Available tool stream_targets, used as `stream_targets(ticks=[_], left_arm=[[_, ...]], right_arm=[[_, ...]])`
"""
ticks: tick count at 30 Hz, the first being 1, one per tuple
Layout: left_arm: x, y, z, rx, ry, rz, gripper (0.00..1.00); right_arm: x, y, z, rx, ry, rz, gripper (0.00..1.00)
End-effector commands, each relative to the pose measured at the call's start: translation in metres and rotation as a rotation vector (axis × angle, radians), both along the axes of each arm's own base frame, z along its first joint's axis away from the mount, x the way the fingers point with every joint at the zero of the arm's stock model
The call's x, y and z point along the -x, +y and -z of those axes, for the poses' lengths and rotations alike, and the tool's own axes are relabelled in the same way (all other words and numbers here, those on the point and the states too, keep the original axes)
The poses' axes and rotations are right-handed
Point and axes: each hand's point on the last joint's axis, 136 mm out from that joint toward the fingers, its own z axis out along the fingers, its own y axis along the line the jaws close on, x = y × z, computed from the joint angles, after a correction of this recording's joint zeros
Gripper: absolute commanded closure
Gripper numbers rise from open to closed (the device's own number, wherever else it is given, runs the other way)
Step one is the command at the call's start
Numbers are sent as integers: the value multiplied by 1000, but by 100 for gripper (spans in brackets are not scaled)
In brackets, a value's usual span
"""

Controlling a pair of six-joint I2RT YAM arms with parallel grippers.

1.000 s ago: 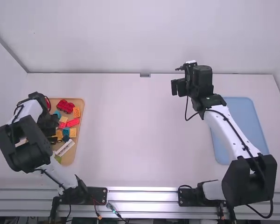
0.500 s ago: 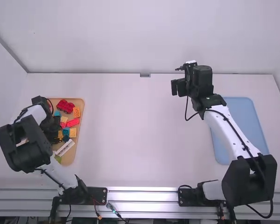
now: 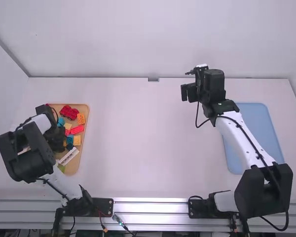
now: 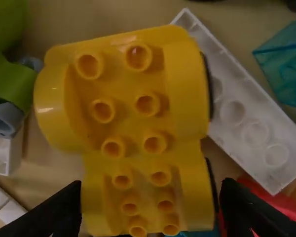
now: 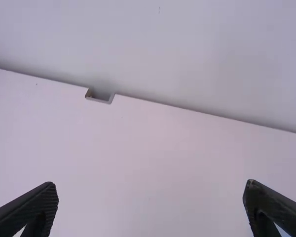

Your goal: Assemble lego blocks to make yellow taxi

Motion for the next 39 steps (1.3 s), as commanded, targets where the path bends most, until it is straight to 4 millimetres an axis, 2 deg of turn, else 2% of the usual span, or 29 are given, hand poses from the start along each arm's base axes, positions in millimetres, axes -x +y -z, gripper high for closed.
stream_targets(ticks=[1, 6, 8, 9, 11, 16, 19, 24, 27, 29, 32, 35, 36, 37, 39], left_arm=[[9, -6, 7, 8, 28, 8, 29], [12, -4, 12, -11, 29, 5, 28], [14, -4, 13, -16, 33, -12, 32], [16, -5, 14, -14, 36, -21, 42], [15, -5, 14, -14, 33, -17, 49], [13, -3, 8, -14, 41, -5, 53], [5, 0, 1, -16, 36, 56, 60], [-3, -3, -12, 24, 29, 83, 60], [-11, -3, -29, 50, 22, 90, 60], [-22, -3, -43, 64, 1, 162, 66], [-55, -15, -66, 94, -77, 415, 77], [-77, -31, -80, 82, -104, 598, 78], [-89, -44, -88, 61, -102, 726, 76], [-90, -46, -89, 59, -102, 742, 76], [-112, -81, -101, 36, -113, 1012, 74]], right_arm=[[-6, 0, -11, -4, -21, 3, 1], [-4, 0, -9, -2, -12, 3, 1], [-4, -1, -9, -2, -10, 4, 1], [-4, 0, -9, -2, -9, 3, 1], [-4, -1, -9, -2, -8, 3, 1], [-4, -1, -8, 2, -6, 2, 1], [-4, -2, -7, 4, -4, 5, 1], [-4, -2, -8, 4, -5, 5, 1], [-4, -2, -7, 4, -4, 6, 1], [-3, -2, -7, 4, -3, 5, 1], [-3, -2, -7, 4, -3, 5, 1], [-4, -2, -7, 4, -4, 6, 1], [-3, -1, -7, 4, -3, 5, 1], [-3, -1, -7, 4, -3, 5, 1], [-3, -2, -7, 4, -2, 5, 1]])
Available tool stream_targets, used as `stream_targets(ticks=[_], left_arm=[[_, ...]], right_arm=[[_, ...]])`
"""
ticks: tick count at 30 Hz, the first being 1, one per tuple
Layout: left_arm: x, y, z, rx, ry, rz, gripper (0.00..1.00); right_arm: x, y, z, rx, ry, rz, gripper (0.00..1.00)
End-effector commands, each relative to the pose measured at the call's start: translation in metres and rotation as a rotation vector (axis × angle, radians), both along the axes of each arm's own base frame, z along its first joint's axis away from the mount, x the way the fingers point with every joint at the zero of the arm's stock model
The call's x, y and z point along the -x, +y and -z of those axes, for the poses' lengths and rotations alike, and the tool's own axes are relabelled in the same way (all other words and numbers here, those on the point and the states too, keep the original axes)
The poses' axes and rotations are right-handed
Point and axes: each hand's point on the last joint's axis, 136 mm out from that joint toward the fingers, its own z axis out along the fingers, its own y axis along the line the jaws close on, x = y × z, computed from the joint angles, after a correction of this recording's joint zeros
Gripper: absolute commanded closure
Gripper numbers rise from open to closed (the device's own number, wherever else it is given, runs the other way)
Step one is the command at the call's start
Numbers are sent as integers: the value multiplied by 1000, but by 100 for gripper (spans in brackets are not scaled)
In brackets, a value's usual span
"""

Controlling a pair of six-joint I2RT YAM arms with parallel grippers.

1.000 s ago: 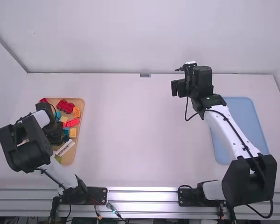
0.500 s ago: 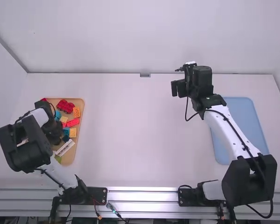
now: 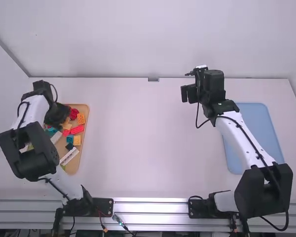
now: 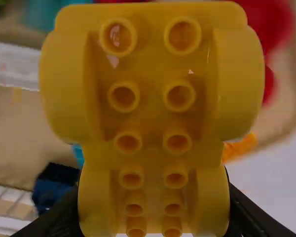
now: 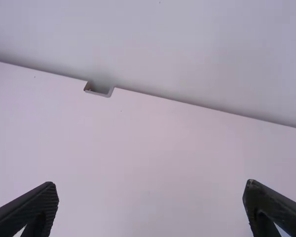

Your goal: Assemble lego blocks to make yellow taxi

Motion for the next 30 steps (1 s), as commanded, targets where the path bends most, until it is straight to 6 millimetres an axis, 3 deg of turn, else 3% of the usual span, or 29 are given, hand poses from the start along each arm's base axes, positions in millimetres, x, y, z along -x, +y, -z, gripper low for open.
stream_targets(ticks=[1, 2, 3, 4, 7, 9, 13, 16, 21, 26, 29, 30], left_arm=[[-30, -53, -15, -20, -45, 444, 74], [-35, -63, -17, -20, -56, 509, 74], [-50, -104, -25, -27, -104, 751, 75], [-55, -130, -28, -34, -129, 893, 77], [-58, -188, -31, -66, -153, 1197, 80], [-51, -227, -30, -97, -155, 1414, 79], [-28, -284, -19, -196, -76, 1760, 81], [-10, -323, -4, -279, -1, 1989, 96], [23, -367, 32, -336, 63, 2351, 98], [50, -378, 58, -289, 71, 2528, 97], [57, -374, 70, -275, 79, 2548, 92], [58, -372, 74, -278, 83, 2544, 84]], right_arm=[[-6, 0, -12, -10, -22, 3, 1], [-6, 0, -12, -9, -21, 3, 1], [-5, 0, -11, -8, -17, 3, 1], [-5, 0, -10, -7, -13, 3, 1], [-3, 0, -7, -5, -2, 3, 1], [-2, -1, -6, -4, 5, 3, 1], [0, -1, -3, -1, 19, 3, 1], [1, -1, -2, 1, 26, 4, 1], [3, -2, 1, 4, 42, 5, 1], [6, -3, 6, 10, 62, 7, 1], [6, -3, 6, 24, 63, -3, 1], [7, -3, 7, 33, 61, -10, 1]])
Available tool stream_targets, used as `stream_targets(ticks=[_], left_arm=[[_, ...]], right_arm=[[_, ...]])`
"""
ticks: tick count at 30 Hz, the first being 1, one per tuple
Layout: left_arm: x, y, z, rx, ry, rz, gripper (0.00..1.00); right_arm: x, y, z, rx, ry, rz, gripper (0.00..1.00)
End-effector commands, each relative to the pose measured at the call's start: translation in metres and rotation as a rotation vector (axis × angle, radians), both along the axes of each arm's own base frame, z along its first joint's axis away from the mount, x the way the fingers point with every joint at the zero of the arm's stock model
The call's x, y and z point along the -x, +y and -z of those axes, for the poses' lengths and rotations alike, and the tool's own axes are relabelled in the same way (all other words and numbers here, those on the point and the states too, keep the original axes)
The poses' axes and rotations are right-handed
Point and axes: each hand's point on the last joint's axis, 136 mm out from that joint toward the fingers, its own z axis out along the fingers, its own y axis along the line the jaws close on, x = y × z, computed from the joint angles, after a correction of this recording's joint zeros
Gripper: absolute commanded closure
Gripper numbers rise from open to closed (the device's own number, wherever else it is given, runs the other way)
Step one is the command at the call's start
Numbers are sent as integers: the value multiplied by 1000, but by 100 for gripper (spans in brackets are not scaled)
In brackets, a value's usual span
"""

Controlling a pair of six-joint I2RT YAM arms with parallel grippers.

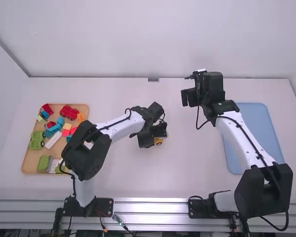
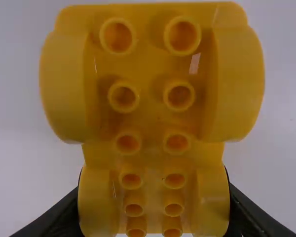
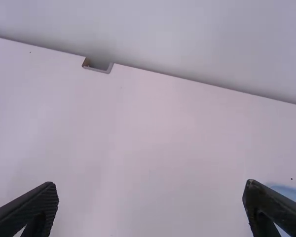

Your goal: Assemble lego blocks to make yellow taxi

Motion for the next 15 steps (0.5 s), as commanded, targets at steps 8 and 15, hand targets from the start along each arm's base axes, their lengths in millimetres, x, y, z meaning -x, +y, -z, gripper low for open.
stream_targets(ticks=[8, 15], left_arm=[[14, 15, 41, -26, -15, 93, 77], [-10, 14, 37, -19, -118, 41, 1]], right_arm=[[-5, 0, -9, 23, -22, -17, 1], [-5, 1, -10, 22, -23, -19, 1]])
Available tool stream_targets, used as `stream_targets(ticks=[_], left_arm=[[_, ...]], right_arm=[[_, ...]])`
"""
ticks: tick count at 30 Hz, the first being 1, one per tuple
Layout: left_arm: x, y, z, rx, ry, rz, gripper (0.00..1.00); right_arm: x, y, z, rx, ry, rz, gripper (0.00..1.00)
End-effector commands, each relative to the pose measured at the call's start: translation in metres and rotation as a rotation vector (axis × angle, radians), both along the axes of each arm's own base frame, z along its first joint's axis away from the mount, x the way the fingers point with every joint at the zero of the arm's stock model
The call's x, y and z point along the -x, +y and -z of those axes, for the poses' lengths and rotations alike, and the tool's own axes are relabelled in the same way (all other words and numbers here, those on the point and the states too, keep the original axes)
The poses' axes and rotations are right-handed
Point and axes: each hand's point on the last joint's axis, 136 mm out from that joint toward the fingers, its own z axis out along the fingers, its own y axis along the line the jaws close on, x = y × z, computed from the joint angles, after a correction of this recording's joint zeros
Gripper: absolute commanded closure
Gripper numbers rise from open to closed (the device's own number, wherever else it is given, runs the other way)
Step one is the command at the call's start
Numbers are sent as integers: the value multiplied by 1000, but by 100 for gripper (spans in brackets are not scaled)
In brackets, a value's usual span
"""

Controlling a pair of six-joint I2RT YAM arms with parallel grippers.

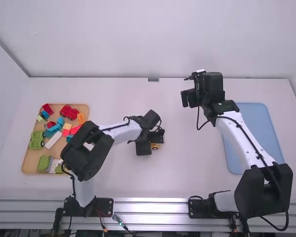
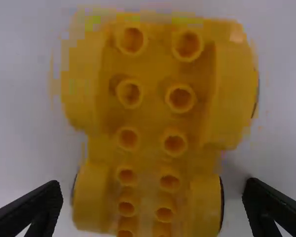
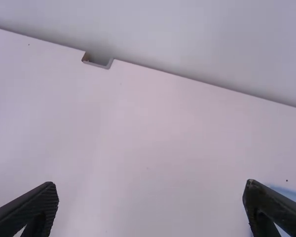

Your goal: Assemble lego blocks to make yellow taxi

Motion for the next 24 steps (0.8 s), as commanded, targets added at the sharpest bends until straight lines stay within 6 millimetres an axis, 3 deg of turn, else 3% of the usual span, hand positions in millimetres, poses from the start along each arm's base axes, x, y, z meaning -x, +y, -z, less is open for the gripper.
stream_targets(ticks=[1, 5, 13, 16, 20, 21, 22, 23, 24], left_arm=[[-8, 5, -1, -14, -24, -45, 1], [-16, -6, -31, 45, -13, -53, 1], [-43, 6, -94, 157, 3, -139, 2], [-58, 33, -134, 222, 33, -274, 1], [-80, 68, -161, 262, 20, -530, 1], [-93, 94, -172, 272, -6, -702, 1], [-95, 101, -174, 269, -13, -743, 1], [-105, 131, -180, 266, -45, -912, 1], [-109, 145, -182, 262, -65, -975, 1]], right_arm=[[-7, 1, -12, -7, -27, 1, 1], [-7, 1, -12, -7, -29, 0, 1], [-8, 0, -13, -7, -34, 2, 1], [-10, 1, -15, -9, -44, 2, 1], [-10, 1, -15, -9, -44, 2, 1], [-10, 1, -15, -9, -44, 2, 1], [-10, 1, -15, -9, -44, 2, 1], [-10, 1, -15, -10, -44, 2, 1], [-10, 1, -15, -9, -45, 2, 1]])
